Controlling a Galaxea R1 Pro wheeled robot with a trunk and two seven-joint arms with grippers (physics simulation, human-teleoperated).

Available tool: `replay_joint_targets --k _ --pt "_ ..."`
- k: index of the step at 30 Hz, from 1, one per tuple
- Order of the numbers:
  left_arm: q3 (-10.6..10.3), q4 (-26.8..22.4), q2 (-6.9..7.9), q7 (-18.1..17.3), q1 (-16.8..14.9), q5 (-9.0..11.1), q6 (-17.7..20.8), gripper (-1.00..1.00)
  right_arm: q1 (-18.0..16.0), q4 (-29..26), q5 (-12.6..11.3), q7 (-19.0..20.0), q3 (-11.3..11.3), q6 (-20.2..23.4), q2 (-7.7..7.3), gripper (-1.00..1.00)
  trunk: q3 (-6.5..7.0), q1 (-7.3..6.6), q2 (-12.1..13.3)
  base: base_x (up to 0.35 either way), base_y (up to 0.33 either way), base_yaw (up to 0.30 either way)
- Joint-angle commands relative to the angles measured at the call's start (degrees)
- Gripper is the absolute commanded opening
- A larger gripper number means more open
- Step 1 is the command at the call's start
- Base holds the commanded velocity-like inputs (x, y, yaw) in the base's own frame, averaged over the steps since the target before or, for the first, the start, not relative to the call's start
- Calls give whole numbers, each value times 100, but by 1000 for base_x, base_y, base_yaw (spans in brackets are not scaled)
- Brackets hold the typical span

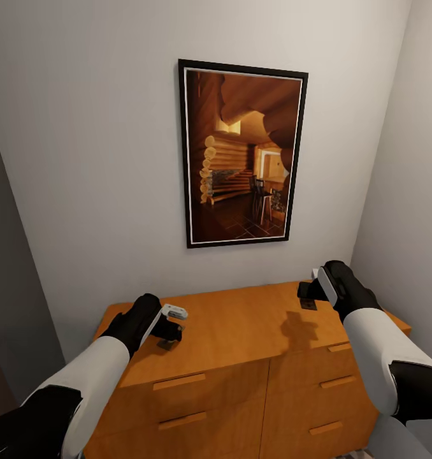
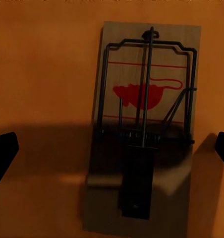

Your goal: Take the four mousetraps from the cabinet in the bathroom and place them on the bathroom floor. Make sure all four end up on the same floor surface, and ensure that at least two of them are either under or directly next to the same bathroom sink.

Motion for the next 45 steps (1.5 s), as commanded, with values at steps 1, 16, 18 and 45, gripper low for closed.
replay_joint_targets --k 1,16,18,45 --pt "-11 255 1 -52 1 -120 5 100 -3 -5 -25 -33 -10 21 2 -100 -9 1 -3 0 0 0" --pt "-10 426 -1 -52 5 -123 -64 -100 -5 -5 -18 -29 -12 22 2 -100 -9 1 -3 0 0 0" --pt "-9 435 -1 -52 5 -125 -96 -100 -6 -5 -18 -26 -13 27 -2 -100 -9 1 -3 0 0 0" --pt "-11 -1471 -54 -86 -4 -121 607 -100 -3 -5 -17 -25 -15 37 -8 -100 -9 1 -3 0 0 0"
